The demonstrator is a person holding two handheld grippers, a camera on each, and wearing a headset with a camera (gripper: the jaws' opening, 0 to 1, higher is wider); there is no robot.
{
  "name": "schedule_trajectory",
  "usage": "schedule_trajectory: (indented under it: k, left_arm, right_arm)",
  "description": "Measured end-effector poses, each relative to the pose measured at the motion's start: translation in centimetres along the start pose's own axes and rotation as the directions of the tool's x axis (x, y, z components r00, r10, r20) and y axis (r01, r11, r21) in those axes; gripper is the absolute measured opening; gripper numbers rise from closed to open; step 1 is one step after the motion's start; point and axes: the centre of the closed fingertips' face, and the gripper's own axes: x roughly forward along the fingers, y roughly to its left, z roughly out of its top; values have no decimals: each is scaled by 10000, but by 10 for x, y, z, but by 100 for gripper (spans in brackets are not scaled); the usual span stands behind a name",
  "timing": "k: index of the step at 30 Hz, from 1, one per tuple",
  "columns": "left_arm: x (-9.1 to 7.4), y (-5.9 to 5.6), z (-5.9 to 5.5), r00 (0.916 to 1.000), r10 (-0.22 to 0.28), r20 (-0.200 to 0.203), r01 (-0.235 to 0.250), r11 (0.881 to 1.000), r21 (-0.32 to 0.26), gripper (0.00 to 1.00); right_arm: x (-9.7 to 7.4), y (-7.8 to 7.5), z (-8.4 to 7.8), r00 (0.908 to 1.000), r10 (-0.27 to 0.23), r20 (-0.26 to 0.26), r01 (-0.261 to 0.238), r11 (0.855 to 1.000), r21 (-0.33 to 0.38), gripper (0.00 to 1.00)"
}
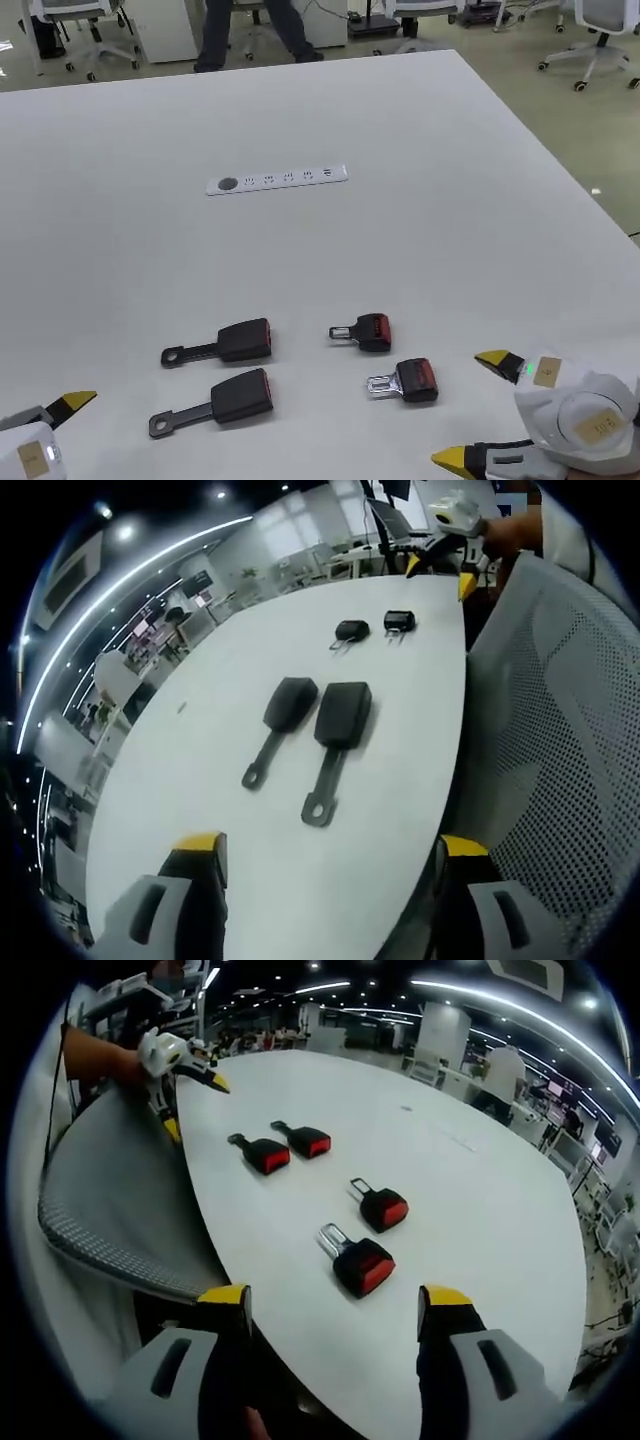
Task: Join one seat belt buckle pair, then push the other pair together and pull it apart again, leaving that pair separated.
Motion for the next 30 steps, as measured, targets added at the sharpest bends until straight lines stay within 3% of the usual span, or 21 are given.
schedule_trajectory:
  k: [2, 6, 10, 16, 30]
  left_arm:
    - [-1, 1, 0, 10000, 51, 17, -51, 9999, -143, 82]
    - [-2, 3, 0, 9999, 130, 63, -129, 9996, -242, 83]
    - [1, -1, -3, 10000, -22, -72, 21, 9999, -111, 83]
    - [1, -3, -2, 9999, -84, -122, 83, 10000, -18, 83]
    - [2, -10, -10, 9986, -331, -423, 333, 9994, 46, 85]
  right_arm:
    - [2, -1, 3, 9998, 68, 182, -73, 9997, 249, 67]
    - [7, 1, 6, 9998, 106, 162, -104, 9999, -119, 68]
    - [9, 2, 3, 10000, 95, 1, -95, 10000, 24, 59]
    - [9, 5, -5, 9998, 131, -144, -129, 9999, 99, 61]
    - [6, 0, -1, 10000, 42, 49, -43, 10000, 39, 67]
